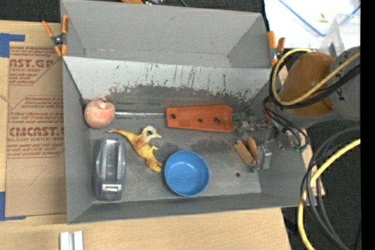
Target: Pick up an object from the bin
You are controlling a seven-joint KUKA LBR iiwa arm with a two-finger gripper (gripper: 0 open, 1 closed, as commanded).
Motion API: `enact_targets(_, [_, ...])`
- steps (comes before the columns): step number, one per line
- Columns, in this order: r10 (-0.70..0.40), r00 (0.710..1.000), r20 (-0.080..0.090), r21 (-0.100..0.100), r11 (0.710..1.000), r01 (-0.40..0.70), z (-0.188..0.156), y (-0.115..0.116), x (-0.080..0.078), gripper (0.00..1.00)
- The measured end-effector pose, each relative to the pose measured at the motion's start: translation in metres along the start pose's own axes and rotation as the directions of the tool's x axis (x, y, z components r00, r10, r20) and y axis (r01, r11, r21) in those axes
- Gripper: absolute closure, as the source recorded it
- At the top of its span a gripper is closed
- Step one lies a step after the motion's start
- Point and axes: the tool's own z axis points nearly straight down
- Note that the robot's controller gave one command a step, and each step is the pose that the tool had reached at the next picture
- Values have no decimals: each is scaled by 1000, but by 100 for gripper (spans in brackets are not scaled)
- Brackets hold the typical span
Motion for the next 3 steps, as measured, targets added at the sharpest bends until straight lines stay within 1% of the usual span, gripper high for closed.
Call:
enact_targets(1, [206, 979, -3, -2, 979, -206, 0, 1, 27, 0])
enact_targets(2, [7, 1000, 4, 1, 1000, -7, 0, 1, 0, 0])
enact_targets(3, [202, 979, -2, -3, 979, -202, 1, 3, 26, 100])
